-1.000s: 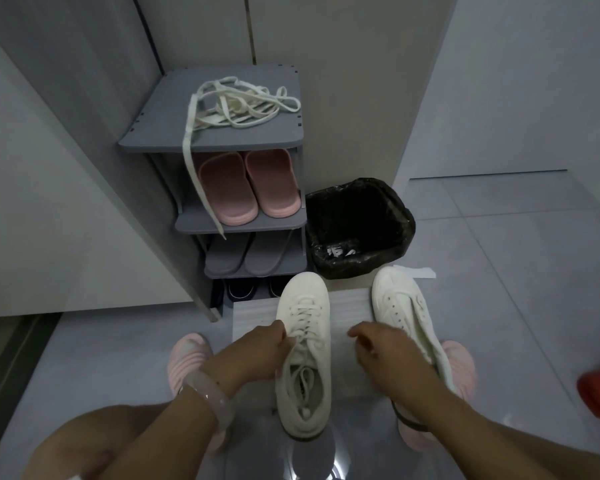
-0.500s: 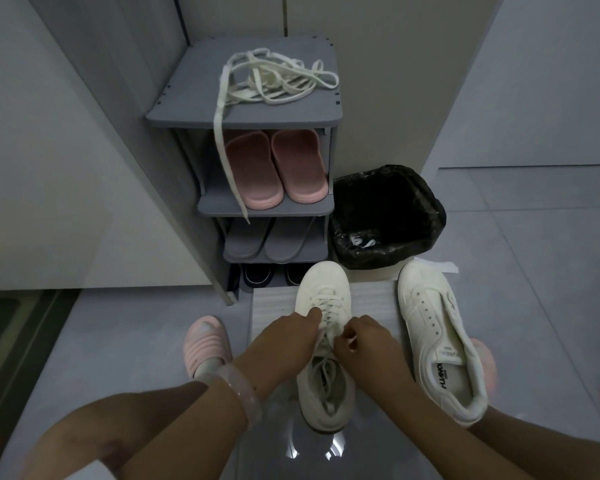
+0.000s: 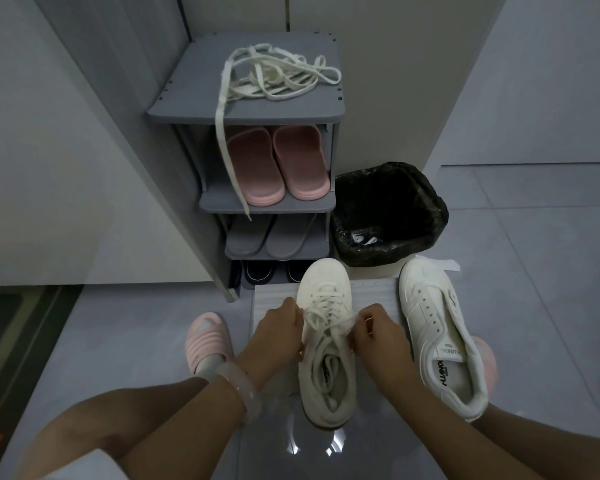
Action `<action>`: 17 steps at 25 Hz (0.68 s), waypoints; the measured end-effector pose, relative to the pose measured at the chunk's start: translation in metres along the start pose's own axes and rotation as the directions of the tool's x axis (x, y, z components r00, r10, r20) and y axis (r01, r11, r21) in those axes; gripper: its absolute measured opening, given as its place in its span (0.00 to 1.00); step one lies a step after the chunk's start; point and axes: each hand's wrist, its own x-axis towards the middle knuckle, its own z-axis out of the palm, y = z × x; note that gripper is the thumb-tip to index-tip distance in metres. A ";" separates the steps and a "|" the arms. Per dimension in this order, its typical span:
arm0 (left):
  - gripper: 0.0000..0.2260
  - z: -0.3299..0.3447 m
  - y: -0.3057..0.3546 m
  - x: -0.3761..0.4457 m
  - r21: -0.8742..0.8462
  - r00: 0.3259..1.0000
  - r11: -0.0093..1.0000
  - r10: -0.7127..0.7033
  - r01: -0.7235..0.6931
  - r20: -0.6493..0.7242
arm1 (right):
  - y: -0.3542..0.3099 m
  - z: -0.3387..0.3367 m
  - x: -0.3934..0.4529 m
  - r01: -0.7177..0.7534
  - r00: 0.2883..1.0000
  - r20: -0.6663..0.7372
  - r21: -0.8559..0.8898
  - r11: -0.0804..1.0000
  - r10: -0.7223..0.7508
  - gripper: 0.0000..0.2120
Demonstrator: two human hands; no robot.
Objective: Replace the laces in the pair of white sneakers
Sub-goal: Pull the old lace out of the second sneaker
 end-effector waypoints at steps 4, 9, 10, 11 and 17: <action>0.02 -0.004 -0.003 -0.002 0.084 0.995 0.996 0.018 -0.026 0.100 | 0.007 0.002 -0.004 0.016 0.997 0.082 -0.012 1.000 -0.015 0.05; 0.08 0.006 -0.001 -0.005 0.209 0.971 0.957 0.224 -0.202 -0.085 | 0.004 0.010 -0.012 0.161 0.986 -0.034 -0.035 0.986 -0.162 0.06; 0.08 0.006 -0.001 -0.004 0.190 0.966 0.959 0.233 -0.209 -0.114 | 0.003 0.008 -0.010 0.161 0.985 -0.065 -0.019 0.987 -0.162 0.06; 0.08 0.006 -0.002 -0.002 0.128 0.965 0.971 0.219 -0.201 -0.144 | 0.001 0.003 -0.006 0.132 0.984 -0.120 0.021 0.991 -0.129 0.06; 0.07 0.002 -0.006 -0.002 -0.003 0.985 0.986 0.164 -0.164 -0.056 | 0.002 -0.006 0.004 -0.054 0.998 -0.017 0.189 0.981 0.058 0.03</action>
